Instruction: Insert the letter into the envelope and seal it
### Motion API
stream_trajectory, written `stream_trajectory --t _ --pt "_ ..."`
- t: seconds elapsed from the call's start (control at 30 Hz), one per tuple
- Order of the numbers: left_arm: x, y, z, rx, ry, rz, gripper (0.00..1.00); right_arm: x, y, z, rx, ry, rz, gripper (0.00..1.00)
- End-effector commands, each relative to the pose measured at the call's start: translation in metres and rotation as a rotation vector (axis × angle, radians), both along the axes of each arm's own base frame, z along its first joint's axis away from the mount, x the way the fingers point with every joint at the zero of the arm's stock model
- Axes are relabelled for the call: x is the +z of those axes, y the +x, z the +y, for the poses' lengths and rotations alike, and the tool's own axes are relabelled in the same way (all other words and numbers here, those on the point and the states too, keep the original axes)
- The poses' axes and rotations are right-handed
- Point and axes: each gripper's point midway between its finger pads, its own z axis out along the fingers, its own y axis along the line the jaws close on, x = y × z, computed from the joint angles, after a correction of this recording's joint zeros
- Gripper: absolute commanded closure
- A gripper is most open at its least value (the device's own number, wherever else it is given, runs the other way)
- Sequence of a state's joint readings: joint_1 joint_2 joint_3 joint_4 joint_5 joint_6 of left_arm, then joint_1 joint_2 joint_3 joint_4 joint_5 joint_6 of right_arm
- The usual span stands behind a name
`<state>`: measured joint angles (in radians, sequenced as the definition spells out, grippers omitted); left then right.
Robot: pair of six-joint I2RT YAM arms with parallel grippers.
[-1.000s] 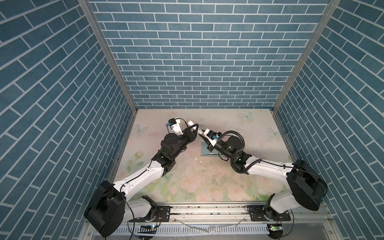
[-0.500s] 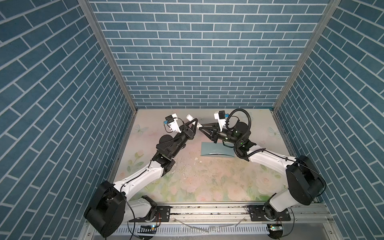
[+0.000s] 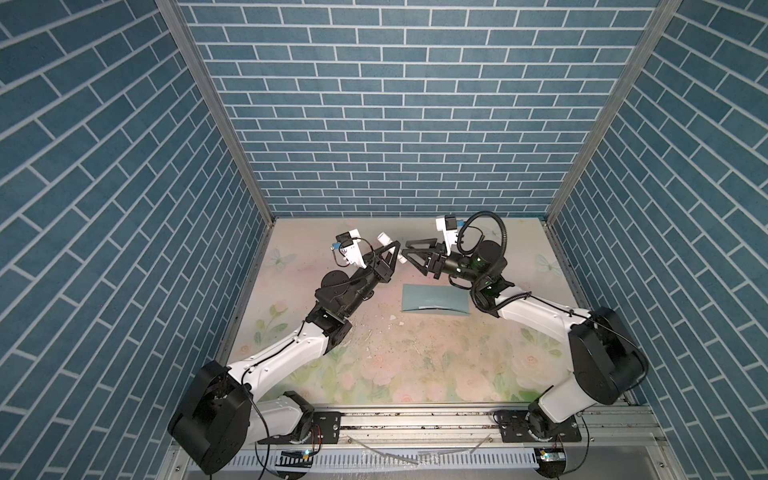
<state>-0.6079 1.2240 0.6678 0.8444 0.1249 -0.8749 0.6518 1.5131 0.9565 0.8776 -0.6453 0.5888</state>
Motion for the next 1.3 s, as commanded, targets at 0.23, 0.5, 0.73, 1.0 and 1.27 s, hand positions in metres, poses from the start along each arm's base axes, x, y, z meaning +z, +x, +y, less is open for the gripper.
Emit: stream_trajectory --t 0.23,0.5,0.73,1.0,1.27 --pt "-0.008 -0.001 -0.002 -0.009 0.011 0.032 1.00 -0.024 -0.004 -0.025 -0.556 -0.363 -0.695 0.34" --pt "-0.007 0.000 -0.003 -0.011 0.005 0.033 1.00 -0.029 -0.007 -0.007 -0.642 -0.441 -0.840 0.46" --pt "-0.009 0.001 -0.004 -0.014 0.008 0.038 1.00 -0.022 -0.007 -0.001 -0.676 -0.412 -0.857 0.56" --pt "-0.010 0.001 -0.005 -0.018 0.008 0.041 1.00 -0.021 -0.008 0.005 -0.672 -0.408 -0.861 0.63" --pt "-0.013 0.000 -0.005 -0.020 0.010 0.048 1.00 -0.016 -0.011 0.010 -0.665 -0.403 -0.871 0.68"
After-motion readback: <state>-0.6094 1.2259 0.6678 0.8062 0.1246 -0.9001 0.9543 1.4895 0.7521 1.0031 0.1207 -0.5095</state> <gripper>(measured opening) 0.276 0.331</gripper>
